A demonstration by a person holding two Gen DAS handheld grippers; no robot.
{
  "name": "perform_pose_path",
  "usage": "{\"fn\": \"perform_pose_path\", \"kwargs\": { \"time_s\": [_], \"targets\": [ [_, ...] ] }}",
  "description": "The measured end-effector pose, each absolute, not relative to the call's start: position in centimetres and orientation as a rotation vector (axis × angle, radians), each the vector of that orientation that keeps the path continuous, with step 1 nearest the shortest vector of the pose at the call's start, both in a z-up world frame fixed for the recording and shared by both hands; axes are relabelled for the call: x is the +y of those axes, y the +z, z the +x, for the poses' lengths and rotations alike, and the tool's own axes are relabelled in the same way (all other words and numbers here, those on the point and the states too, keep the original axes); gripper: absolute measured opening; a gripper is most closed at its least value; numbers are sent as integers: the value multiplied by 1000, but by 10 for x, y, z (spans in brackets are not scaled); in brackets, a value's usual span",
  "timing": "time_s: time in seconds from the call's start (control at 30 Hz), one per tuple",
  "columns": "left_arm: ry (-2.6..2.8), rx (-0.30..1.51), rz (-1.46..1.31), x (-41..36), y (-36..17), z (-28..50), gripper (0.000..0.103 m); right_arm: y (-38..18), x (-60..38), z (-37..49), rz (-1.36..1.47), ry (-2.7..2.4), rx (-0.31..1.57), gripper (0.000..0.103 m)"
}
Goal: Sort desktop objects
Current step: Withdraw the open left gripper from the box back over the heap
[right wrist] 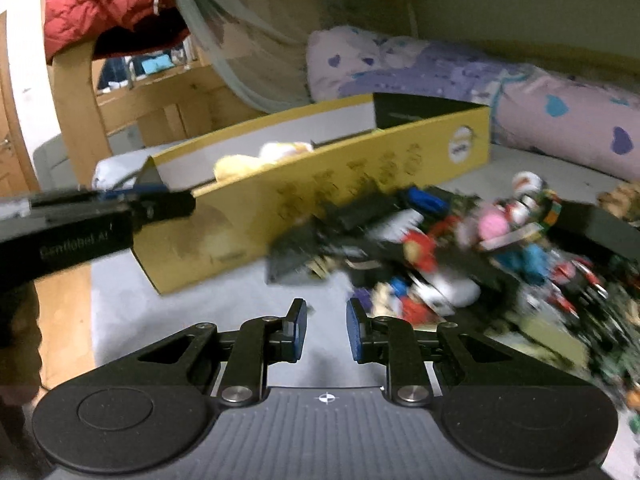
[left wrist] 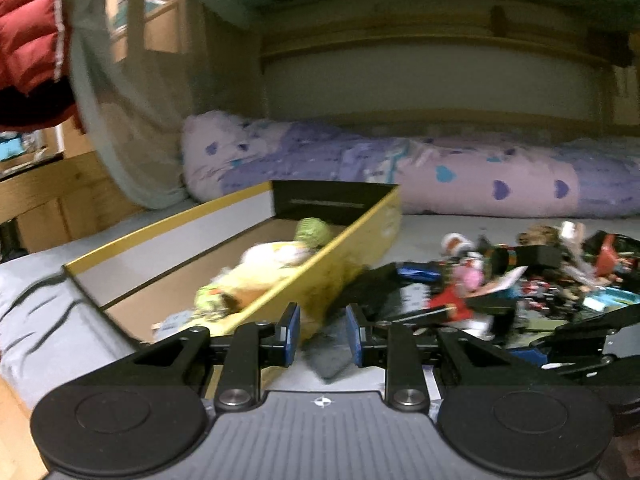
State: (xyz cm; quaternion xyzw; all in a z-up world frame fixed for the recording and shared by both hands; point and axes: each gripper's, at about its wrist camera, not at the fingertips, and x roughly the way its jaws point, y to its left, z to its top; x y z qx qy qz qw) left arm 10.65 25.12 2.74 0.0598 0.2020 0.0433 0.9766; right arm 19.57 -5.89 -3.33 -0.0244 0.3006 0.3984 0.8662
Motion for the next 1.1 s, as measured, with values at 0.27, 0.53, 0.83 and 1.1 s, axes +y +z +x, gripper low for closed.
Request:
{"fn": "perform_pose_path", "kwargs": {
  "time_s": [0.27,0.53,0.83,1.1],
  "targets": [
    [-64,443,110,184,21,107,27,-36,-118,189,-55,750,631,25],
    [-248,496,180,103,6,118,27,-37,-187,172,-114,667,623,25],
    [-304,609,271,71,-34,142,27,-48,-267,168,-135,511,643,25],
    [-359,641,232,69,-48,156,27,-57,-293,158,-118,428,597,25]
  ]
}}
